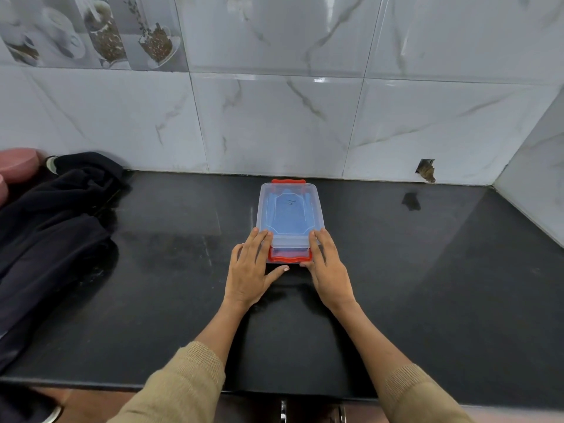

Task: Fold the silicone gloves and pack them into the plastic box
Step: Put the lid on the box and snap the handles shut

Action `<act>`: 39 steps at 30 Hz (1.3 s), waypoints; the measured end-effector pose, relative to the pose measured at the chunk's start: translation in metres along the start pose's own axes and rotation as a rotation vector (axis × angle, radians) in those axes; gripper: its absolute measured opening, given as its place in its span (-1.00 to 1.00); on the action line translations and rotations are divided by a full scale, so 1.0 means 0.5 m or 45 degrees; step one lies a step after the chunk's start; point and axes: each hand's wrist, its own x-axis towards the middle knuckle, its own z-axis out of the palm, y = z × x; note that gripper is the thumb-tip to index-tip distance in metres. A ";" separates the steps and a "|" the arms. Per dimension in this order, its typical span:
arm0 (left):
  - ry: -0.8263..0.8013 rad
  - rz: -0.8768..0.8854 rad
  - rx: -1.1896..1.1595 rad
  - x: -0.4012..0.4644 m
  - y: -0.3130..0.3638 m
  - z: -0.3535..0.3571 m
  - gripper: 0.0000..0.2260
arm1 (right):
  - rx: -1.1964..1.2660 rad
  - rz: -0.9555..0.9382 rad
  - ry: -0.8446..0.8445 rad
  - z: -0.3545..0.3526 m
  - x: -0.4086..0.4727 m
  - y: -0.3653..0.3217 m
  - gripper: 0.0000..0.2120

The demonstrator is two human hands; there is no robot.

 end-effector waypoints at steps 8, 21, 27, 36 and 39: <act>0.141 -0.040 -0.164 0.003 0.012 -0.001 -0.61 | 0.229 0.095 0.213 0.000 0.004 0.002 -0.67; 0.326 -0.134 -0.332 0.024 0.023 0.010 -0.66 | 0.382 0.155 0.302 -0.007 0.020 -0.016 -0.79; 0.366 -0.160 -0.301 0.048 0.030 0.002 -0.84 | 0.399 0.185 0.368 -0.007 0.036 -0.023 -0.52; 0.382 -0.262 -0.285 0.056 0.038 -0.004 -0.58 | 0.346 0.257 0.493 0.004 0.052 -0.030 -0.72; 0.368 -0.457 -0.382 0.078 0.047 -0.017 -0.70 | 0.359 0.415 0.524 -0.004 0.070 -0.052 -0.74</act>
